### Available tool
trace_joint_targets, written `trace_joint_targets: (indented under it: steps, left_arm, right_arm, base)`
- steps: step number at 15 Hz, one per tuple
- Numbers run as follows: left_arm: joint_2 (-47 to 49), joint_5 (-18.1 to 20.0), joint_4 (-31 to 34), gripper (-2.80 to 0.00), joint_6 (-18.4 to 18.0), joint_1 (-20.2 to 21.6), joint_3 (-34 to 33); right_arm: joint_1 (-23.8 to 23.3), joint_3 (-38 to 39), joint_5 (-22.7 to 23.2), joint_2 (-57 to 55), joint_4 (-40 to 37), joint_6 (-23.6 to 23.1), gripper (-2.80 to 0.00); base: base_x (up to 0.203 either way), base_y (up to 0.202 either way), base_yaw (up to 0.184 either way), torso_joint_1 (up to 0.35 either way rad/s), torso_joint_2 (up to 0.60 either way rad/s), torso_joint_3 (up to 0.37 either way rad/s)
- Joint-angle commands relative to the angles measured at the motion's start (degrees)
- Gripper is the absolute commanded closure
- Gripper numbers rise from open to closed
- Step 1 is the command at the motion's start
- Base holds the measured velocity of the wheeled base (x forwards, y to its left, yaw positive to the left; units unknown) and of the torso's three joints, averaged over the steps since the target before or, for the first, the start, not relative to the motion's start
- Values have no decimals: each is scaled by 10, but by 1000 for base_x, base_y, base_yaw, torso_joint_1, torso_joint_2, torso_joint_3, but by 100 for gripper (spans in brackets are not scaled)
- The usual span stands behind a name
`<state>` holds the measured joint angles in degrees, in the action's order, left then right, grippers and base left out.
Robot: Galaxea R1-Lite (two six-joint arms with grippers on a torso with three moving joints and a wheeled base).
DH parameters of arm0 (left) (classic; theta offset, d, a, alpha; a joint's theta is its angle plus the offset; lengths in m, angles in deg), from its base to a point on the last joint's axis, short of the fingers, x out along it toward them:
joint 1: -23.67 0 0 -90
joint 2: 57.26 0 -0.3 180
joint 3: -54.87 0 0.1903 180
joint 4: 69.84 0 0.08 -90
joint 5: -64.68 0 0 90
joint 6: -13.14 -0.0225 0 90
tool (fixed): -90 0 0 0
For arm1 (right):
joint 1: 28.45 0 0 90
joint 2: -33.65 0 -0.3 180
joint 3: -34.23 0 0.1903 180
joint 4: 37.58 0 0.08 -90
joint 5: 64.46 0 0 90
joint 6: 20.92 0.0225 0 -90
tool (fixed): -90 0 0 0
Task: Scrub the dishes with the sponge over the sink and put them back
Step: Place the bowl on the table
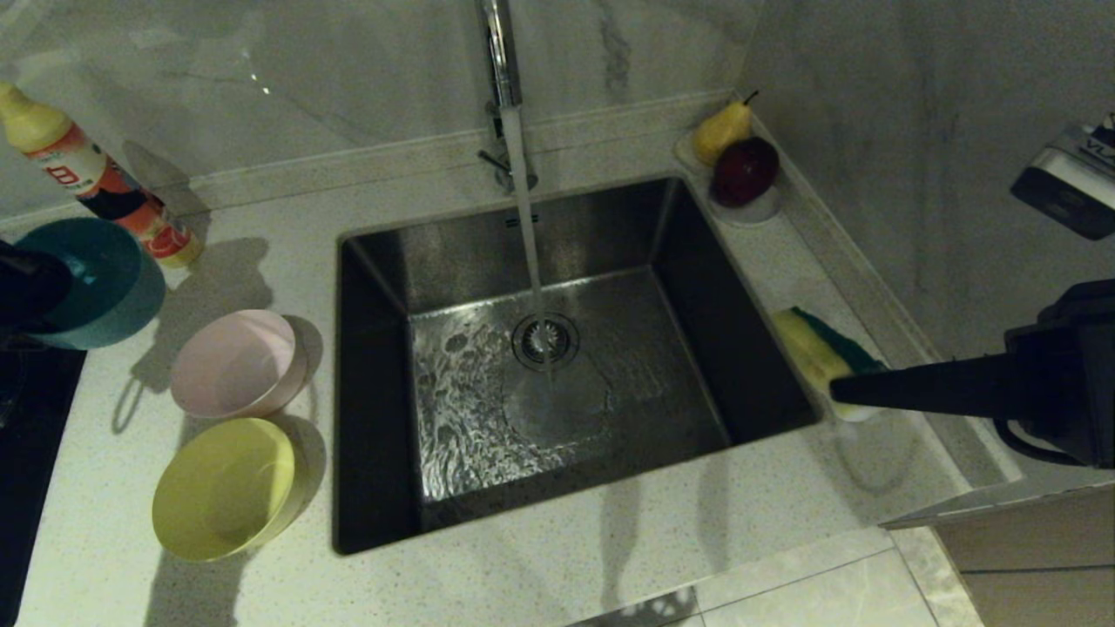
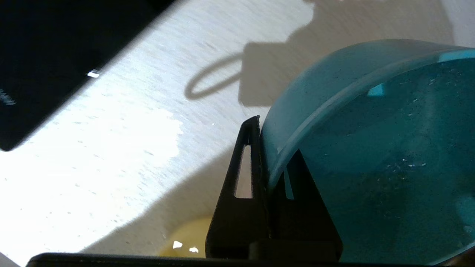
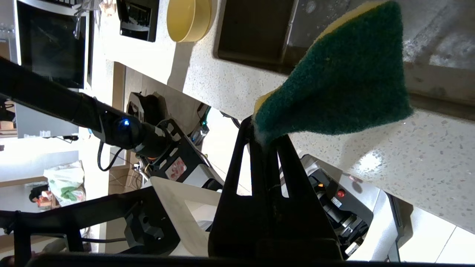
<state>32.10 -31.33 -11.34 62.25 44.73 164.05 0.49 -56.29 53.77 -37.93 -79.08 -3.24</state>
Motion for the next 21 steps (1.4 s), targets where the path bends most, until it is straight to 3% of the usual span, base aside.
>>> trace_joint_targets:
  steps: [1,5,9,14,21]
  left_arm:
    - [17,32,-2,0,5,71,-1]
    - [66,43,-51,0,7,157,7]
    - [112,52,-72,0,13,211,8]
    - [153,77,-113,0,27,242,15]
    - [228,83,-119,0,27,262,51]
  right_arm:
    - [1,4,2,2,0,1,0]
    - [1,4,3,4,-2,1,0]
    - [1,10,16,1,2,1,0]
    - [1,14,21,4,-1,1,0]
    - [1,22,20,2,4,1,0]
  base:
    - [0,0,0,0,0,0]
    - [0,0,0,0,0,0]
    - [0,0,0,0,0,0]
    - [0,0,0,0,0,0]
    - [0,0,0,0,0,0]
